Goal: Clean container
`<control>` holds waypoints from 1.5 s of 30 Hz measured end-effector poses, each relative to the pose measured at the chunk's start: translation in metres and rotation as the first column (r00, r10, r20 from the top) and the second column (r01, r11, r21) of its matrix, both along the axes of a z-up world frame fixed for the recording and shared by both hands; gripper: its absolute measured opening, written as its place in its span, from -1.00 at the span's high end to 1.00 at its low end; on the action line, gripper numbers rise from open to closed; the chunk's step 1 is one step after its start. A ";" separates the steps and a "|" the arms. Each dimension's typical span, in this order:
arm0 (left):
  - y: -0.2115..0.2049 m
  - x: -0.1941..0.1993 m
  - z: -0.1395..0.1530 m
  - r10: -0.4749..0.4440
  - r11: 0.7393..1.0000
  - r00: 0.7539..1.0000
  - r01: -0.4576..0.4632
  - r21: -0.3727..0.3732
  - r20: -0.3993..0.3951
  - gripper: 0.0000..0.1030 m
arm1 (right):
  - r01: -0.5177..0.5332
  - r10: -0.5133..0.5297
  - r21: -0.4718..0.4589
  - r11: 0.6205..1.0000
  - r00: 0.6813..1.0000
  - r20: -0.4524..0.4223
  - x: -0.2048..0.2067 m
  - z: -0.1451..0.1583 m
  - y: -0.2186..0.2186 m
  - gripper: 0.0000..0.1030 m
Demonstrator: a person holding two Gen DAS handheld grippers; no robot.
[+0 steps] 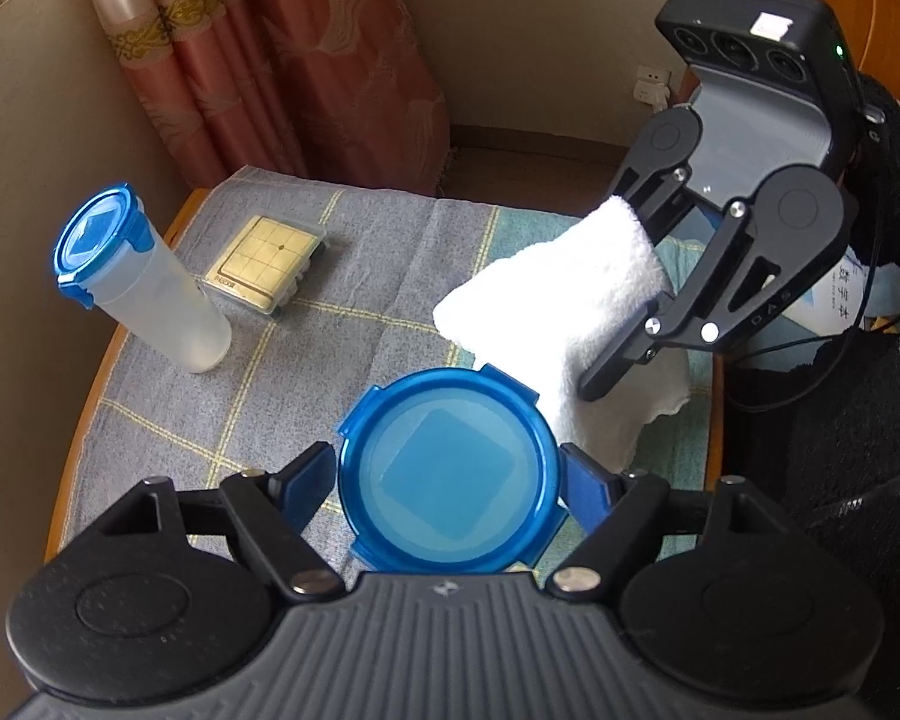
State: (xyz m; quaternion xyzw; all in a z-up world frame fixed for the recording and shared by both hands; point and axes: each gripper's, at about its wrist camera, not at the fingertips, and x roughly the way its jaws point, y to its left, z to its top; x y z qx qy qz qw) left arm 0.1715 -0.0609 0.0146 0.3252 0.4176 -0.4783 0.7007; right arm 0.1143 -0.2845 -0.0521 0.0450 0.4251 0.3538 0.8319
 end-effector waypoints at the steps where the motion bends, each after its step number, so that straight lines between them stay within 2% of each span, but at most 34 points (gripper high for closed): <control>1: 0.001 0.000 0.002 0.008 1.000 1.000 -0.008 -0.009 -0.003 -0.61 | -0.002 0.002 0.002 1.000 1.000 0.001 0.000 0.000 0.000 0.55; 6: 0.007 0.002 0.015 0.047 0.997 0.999 -0.047 -0.053 0.001 -0.65 | -0.018 0.018 0.013 1.000 1.000 0.005 -0.001 0.002 -0.001 0.57; 11: 0.017 0.014 0.023 0.139 0.986 0.990 -0.139 -0.096 -0.003 -0.71 | -0.065 0.064 0.023 0.998 0.997 0.035 0.000 0.011 0.001 0.57; 15: 0.020 0.021 0.017 0.188 0.979 0.982 -0.188 -0.077 -0.007 -0.71 | -0.134 0.131 0.030 0.991 0.989 0.075 0.003 0.021 0.002 0.57; 20: 0.019 0.027 0.012 0.220 0.973 0.975 -0.222 -0.062 -0.037 -0.73 | -0.252 0.248 0.024 0.968 0.963 0.105 0.015 0.025 0.007 0.57; 26: 0.017 0.033 0.009 0.272 0.960 0.960 -0.275 -0.043 -0.068 -0.84 | -0.388 0.385 -0.001 0.922 0.915 0.122 0.036 0.021 0.010 0.57; 30: 0.018 0.035 0.008 0.286 0.956 0.955 -0.290 -0.039 -0.082 -0.86 | -0.451 0.446 0.019 0.893 0.888 0.113 0.049 0.012 0.009 0.57; 34: 0.018 0.035 0.007 0.296 0.953 0.951 -0.300 -0.039 -0.091 -0.90 | -0.473 0.468 0.054 0.879 0.879 0.088 0.059 -0.003 0.009 0.56; 40: 0.019 0.036 0.006 0.308 0.949 0.946 -0.314 -0.043 -0.102 -0.94 | -0.466 0.466 0.057 0.883 0.885 0.020 0.068 -0.027 0.017 0.56; 45: 0.018 0.035 0.006 0.310 0.948 0.945 -0.316 -0.049 -0.102 -0.94 | -0.452 0.452 0.044 0.891 0.892 0.024 0.063 -0.025 0.014 0.56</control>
